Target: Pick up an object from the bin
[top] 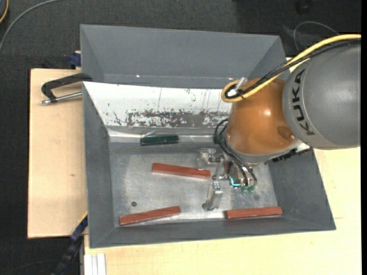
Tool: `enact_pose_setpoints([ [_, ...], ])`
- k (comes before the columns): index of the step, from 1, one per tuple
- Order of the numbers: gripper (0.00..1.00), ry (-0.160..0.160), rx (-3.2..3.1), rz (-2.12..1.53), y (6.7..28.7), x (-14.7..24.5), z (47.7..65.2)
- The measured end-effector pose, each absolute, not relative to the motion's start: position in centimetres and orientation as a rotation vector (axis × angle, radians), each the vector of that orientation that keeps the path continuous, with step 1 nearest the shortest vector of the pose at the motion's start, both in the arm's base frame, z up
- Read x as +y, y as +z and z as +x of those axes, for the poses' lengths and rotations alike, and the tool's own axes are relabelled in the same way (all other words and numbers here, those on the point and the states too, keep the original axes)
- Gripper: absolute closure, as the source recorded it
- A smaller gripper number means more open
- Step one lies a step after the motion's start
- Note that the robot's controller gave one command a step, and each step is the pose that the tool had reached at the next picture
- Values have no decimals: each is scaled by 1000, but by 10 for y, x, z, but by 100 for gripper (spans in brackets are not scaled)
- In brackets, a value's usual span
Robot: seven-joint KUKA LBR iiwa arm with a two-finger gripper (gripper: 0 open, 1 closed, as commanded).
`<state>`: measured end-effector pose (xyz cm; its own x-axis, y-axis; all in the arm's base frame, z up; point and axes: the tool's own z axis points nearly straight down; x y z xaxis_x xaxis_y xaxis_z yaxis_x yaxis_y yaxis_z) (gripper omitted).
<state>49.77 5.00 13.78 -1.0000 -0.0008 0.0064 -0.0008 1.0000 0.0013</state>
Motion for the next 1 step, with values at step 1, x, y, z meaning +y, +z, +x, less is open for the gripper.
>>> enact_pose_setpoints([
  [1,0,-3,-3136,-154,67,66,533],
])
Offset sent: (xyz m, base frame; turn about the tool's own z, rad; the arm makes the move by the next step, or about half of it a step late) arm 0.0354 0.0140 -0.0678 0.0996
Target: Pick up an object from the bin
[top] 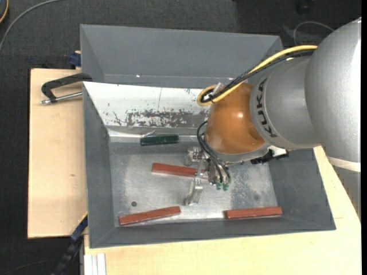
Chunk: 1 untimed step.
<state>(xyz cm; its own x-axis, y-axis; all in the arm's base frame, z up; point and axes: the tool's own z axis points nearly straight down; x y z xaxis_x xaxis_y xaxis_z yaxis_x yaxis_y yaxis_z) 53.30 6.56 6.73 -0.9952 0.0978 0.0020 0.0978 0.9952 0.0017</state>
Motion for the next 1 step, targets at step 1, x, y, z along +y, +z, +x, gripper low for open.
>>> enact_pose_setpoints([
  [1,100,-3,-3140,-155,71,65,534],
])
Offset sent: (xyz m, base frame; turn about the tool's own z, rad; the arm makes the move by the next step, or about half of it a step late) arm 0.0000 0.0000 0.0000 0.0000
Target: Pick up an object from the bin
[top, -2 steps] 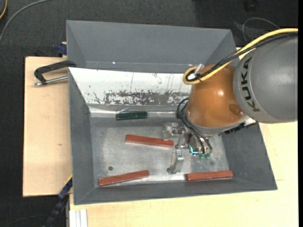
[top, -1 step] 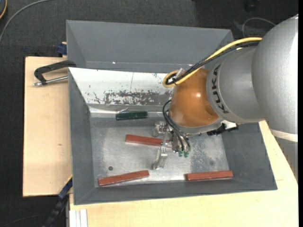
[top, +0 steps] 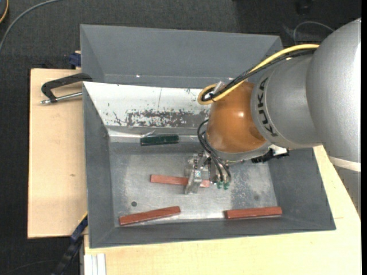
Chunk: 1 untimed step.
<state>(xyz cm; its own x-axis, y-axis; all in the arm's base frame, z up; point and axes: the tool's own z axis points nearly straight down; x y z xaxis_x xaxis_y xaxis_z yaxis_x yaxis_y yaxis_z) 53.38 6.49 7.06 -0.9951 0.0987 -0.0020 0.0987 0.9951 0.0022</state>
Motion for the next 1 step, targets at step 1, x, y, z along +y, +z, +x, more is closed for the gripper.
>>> enact_pose_setpoints([
  [1,100,2,3124,177,193,29,529],
])
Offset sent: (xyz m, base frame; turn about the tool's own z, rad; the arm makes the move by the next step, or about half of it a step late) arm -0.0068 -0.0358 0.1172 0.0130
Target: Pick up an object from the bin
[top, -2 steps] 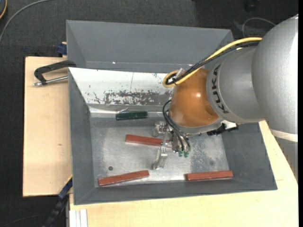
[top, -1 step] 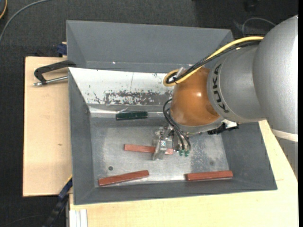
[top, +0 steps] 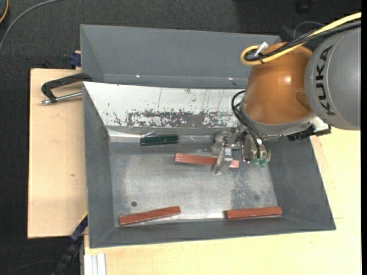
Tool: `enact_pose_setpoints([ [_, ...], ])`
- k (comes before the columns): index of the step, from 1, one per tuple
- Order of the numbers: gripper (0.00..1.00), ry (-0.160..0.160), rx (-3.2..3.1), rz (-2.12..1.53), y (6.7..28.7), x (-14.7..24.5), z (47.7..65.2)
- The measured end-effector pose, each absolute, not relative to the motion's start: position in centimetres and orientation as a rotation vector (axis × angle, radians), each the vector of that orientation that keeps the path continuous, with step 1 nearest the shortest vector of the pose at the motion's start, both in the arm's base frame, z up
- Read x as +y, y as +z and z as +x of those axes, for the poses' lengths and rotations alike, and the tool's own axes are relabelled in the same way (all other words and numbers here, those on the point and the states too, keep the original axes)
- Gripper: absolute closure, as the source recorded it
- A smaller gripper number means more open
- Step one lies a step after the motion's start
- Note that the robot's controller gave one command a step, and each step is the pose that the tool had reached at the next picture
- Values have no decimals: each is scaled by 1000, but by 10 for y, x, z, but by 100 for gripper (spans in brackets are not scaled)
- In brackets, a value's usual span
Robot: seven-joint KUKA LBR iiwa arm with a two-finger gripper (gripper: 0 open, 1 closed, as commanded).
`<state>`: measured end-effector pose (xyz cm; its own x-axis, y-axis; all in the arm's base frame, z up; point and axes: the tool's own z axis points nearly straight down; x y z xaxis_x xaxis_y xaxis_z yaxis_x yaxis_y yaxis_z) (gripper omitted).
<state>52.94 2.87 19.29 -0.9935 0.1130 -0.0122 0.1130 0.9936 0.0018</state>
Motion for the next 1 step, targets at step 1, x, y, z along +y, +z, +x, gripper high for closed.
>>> enact_pose_setpoints([
  [1,100,4,3121,159,328,27,548],
])
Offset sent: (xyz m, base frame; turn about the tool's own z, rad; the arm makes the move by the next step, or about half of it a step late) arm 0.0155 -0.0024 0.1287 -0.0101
